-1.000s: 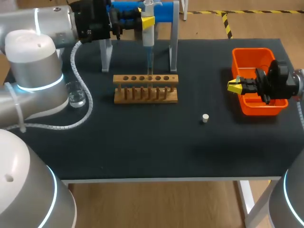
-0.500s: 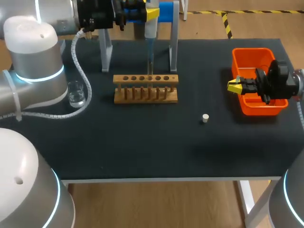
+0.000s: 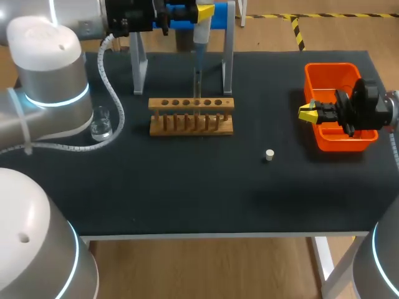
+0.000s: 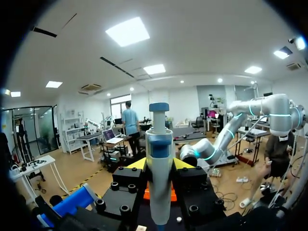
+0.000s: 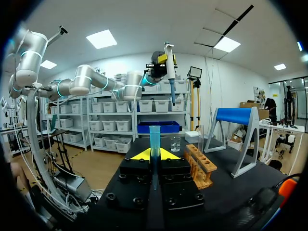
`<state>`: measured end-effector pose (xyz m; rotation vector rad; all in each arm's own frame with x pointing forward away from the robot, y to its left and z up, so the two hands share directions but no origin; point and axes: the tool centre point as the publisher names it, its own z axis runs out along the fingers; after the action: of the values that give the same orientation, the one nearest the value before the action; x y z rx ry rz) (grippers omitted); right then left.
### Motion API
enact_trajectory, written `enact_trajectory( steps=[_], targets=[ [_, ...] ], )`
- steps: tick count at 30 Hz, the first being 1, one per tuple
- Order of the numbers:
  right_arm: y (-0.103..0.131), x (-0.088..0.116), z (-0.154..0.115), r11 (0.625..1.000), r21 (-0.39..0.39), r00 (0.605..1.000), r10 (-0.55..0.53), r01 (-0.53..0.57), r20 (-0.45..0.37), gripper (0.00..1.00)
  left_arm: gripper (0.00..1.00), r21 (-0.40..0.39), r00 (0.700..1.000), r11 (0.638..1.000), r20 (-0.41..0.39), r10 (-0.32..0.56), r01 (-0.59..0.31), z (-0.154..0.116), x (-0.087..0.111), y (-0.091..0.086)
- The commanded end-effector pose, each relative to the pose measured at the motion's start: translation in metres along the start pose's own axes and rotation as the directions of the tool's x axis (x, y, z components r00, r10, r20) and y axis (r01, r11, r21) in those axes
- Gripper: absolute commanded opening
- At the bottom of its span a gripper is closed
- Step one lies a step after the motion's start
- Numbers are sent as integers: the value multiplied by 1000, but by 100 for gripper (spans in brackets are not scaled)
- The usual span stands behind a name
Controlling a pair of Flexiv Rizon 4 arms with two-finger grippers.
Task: Invert the test tube, pick up the pipette, mount the tip to pipette, aspirate from beaker and dispense into the tube, eject the tip, return the pipette, and cap with the stopper.
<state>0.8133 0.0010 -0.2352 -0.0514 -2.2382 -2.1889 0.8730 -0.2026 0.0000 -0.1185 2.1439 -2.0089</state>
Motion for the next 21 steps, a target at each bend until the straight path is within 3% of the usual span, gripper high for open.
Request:
enact_trajectory(
  steps=[1,21],
  targets=[
    [1,1,0,1000,3,1000,-1,1,3,0,0,3,1000,1000,-3,1,-1,6,0,1],
    [1,1,0,1000,3,1000,-1,1,3,0,0,-11,1000,1000,-6,-3,3,9,0,1]
  ],
)
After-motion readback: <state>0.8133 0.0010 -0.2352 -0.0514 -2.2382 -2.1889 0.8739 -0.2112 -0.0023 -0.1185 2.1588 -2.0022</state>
